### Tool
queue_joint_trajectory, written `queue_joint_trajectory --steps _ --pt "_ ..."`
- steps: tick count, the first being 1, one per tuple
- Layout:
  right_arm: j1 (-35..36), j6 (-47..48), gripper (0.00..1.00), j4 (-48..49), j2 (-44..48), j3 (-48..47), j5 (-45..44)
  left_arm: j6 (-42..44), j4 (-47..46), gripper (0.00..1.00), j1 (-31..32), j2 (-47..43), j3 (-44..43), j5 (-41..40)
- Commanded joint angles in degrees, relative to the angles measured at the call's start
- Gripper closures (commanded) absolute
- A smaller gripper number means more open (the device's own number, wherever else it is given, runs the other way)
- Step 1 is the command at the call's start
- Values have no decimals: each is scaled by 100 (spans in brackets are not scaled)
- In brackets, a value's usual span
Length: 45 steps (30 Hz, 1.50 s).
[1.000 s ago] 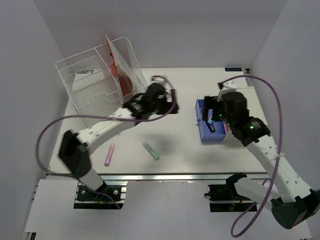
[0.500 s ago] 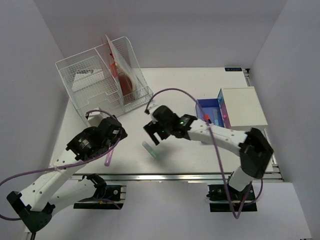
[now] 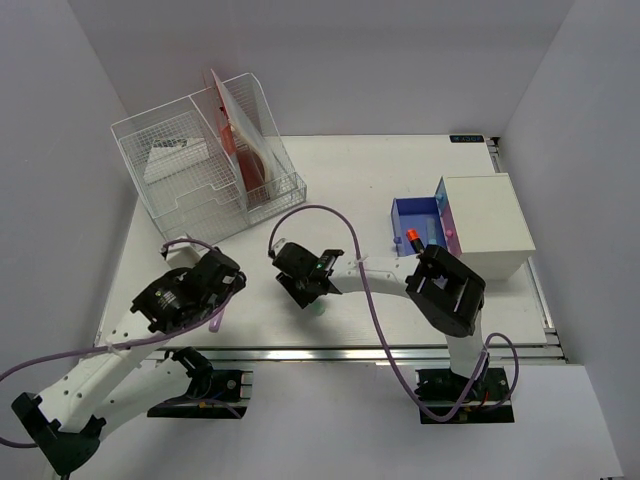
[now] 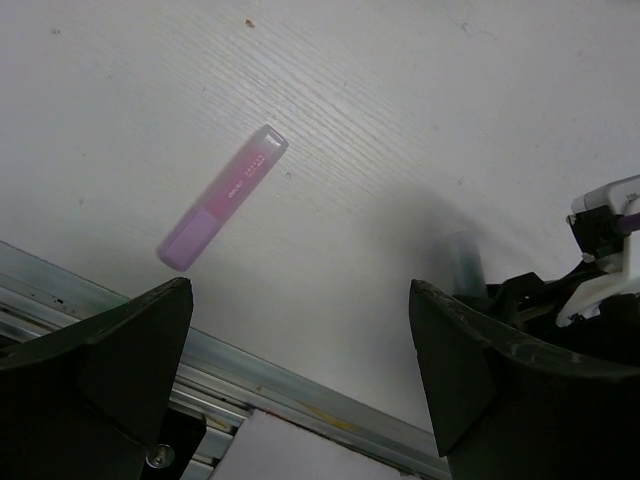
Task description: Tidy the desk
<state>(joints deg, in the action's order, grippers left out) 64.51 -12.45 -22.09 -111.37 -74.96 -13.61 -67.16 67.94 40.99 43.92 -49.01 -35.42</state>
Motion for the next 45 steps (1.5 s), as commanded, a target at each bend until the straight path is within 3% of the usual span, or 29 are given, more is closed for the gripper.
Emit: queue_joint_trajectory --steps 1,2,3,6,10,13,18,23,28,32,35,40,41,45 --pt "-9 -223 59 178 124 183 104 -70 -263 2 -21 37 146 -149" --pt "-9 -249 67 170 177 209 95 -52 -325 2 -30 46 268 -123" --pt "-9 -275 82 143 221 218 51 -9 -543 2 -73 81 322 -71" --pt "-17 -267 93 143 580 236 -80 342 -991 2 -223 239 401 158" --pt "-210 -232 96 -93 1187 26 -405 1088 -1432 2 -591 564 279 438" --pt "-763 -267 97 -401 1923 16 -739 1659 -1836 2 -1092 827 234 878" --pt "-2283 -118 95 -718 2707 271 -976 2661 -2600 2 -2208 1355 384 2202" --pt "-3399 146 92 -805 2928 596 -1065 2883 -2207 2 -2508 1935 -46 2127" --pt "-4068 181 85 -859 2552 711 -1092 2936 -1838 2 -2614 2059 -240 2040" --pt "-4412 251 63 -973 2322 649 -1162 2919 -1521 2 -2693 2042 -153 1890" --pt "-4412 322 53 -956 2374 605 -855 2884 -1389 2 -2702 1980 -47 1863" --pt "-4412 550 27 -762 2638 667 -143 2979 -1467 2 -2711 2024 111 2108" --pt "-4412 594 16 -806 2664 641 58 3024 -1633 2 -2711 2050 137 2231" --pt "-4403 647 11 -683 2997 658 577 2946 -1504 2 -2711 2296 181 2136"
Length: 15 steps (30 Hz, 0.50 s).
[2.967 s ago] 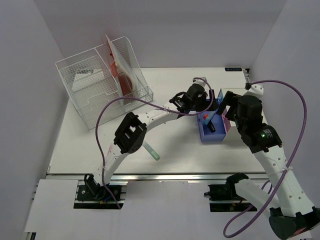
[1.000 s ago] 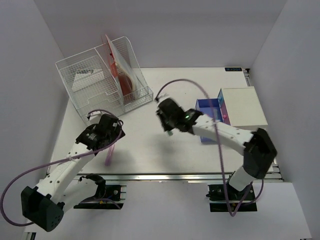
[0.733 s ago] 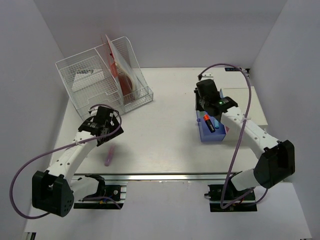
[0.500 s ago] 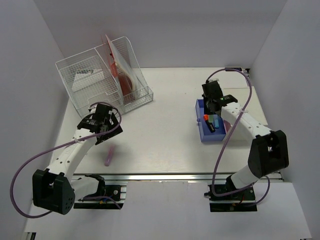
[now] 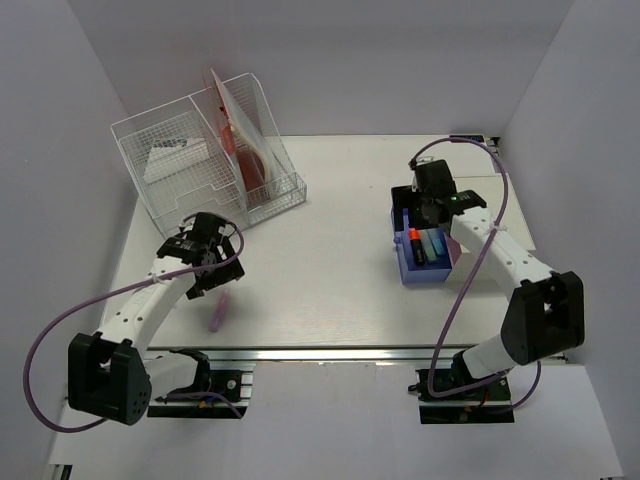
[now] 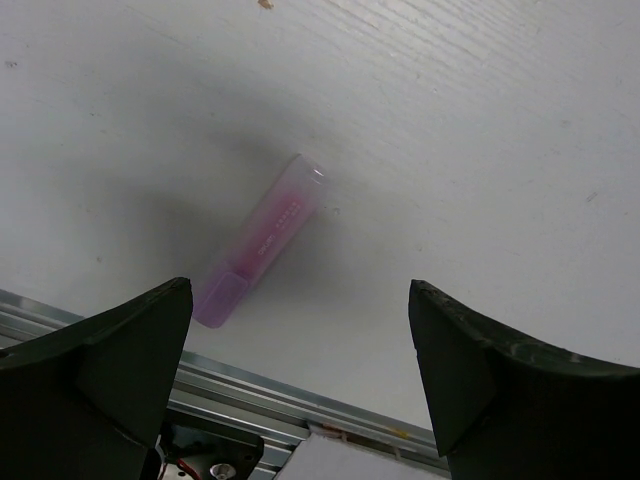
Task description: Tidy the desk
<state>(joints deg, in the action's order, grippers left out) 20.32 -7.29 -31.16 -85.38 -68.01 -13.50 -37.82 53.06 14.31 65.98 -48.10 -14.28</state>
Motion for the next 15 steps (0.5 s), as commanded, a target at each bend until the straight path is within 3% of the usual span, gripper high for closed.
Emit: queue_joint_trajectory --steps 1,8,15 --pt "16 131 11 276 443 -20 654 47 -58 2 -42 126 142 92" --pt "7 35 11 329 532 51 822 20 -190 2 -42 556 213 171" --pt "7 -1 11 321 435 51 857 257 -375 11 -42 1241 284 461"
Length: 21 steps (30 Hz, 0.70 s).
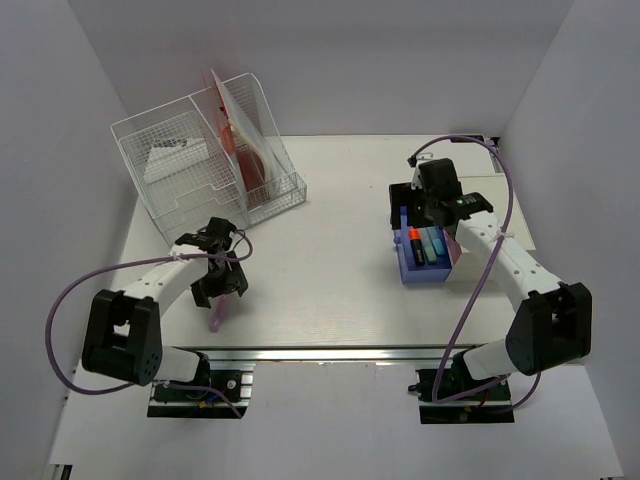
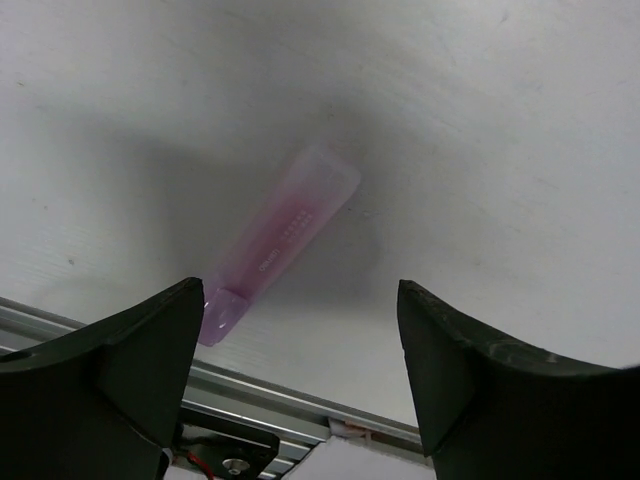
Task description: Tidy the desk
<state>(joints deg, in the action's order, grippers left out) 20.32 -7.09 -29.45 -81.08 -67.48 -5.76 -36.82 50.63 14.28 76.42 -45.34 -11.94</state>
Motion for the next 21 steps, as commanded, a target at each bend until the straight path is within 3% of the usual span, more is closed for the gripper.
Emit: queue_joint_trajectory --steps 1,9,12,14,21 --pt "7 -29 11 168 13 24 84 166 -124 14 -40 311 -1 262" --pt "16 -38 11 194 136 113 -162 201 -194 20 -40 1085 -1 289" --pt "16 -47 11 229 189 156 -162 219 -159 30 -40 1410 -62 280" --pt "8 -55 11 265 215 192 -206 228 -159 42 -40 1498 -106 272" --pt "7 -143 11 308 347 192 -338 166 -352 66 -31 1296 -54 210"
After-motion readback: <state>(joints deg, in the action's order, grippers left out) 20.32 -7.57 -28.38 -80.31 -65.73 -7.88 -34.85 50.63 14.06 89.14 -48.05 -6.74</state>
